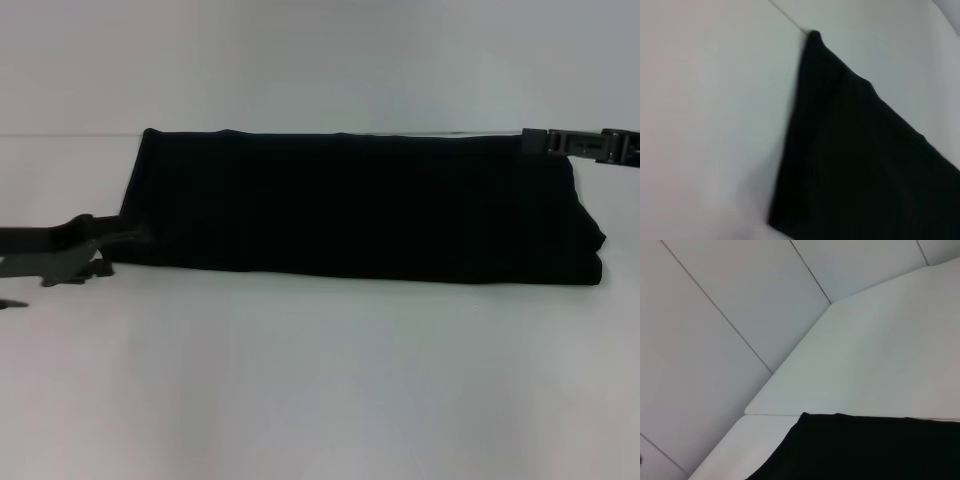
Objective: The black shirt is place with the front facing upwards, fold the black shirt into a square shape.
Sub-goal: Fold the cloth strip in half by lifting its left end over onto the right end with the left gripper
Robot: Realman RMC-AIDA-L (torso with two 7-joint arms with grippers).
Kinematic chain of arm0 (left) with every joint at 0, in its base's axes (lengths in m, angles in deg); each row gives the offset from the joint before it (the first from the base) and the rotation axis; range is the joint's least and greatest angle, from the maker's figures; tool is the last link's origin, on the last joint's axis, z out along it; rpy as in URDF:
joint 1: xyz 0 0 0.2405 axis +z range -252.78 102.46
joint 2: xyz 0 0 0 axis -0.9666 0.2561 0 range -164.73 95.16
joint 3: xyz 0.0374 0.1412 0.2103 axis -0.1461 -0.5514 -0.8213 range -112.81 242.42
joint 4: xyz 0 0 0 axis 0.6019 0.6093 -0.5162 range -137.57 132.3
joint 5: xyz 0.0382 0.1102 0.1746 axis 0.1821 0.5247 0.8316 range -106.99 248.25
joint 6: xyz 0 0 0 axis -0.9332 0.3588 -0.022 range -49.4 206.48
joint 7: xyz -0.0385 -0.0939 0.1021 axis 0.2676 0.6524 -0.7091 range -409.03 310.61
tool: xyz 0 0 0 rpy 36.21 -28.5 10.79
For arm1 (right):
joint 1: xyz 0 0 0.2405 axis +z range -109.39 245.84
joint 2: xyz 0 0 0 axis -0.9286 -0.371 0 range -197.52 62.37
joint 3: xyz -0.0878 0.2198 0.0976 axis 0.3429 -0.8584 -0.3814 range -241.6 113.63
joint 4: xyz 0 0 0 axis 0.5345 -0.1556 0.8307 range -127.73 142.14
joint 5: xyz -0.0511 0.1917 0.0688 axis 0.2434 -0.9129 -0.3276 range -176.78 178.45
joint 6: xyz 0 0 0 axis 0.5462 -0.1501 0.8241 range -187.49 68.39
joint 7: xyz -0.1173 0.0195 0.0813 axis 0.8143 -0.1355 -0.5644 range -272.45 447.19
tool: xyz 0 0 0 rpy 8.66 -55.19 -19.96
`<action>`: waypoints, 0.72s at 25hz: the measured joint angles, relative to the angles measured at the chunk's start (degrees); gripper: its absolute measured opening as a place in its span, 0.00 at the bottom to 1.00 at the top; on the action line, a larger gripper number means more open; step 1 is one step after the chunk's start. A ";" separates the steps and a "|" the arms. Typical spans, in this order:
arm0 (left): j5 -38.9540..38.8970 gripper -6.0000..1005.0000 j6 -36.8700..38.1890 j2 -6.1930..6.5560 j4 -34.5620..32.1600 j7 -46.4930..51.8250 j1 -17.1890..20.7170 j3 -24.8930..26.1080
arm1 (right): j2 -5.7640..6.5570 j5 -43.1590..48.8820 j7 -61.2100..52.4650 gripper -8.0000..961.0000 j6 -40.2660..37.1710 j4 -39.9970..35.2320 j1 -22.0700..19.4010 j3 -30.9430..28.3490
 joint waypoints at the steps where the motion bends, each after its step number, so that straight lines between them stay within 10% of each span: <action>1: 0.14 0.87 -0.40 -0.02 0.83 0.01 -0.72 -0.10 | 0.01 0.00 0.05 0.85 0.00 0.00 0.05 0.00; 18: 2.70 0.87 -8.11 0.57 6.30 2.82 -3.48 -1.35 | 0.10 0.00 0.15 0.85 0.61 -0.09 0.25 -0.01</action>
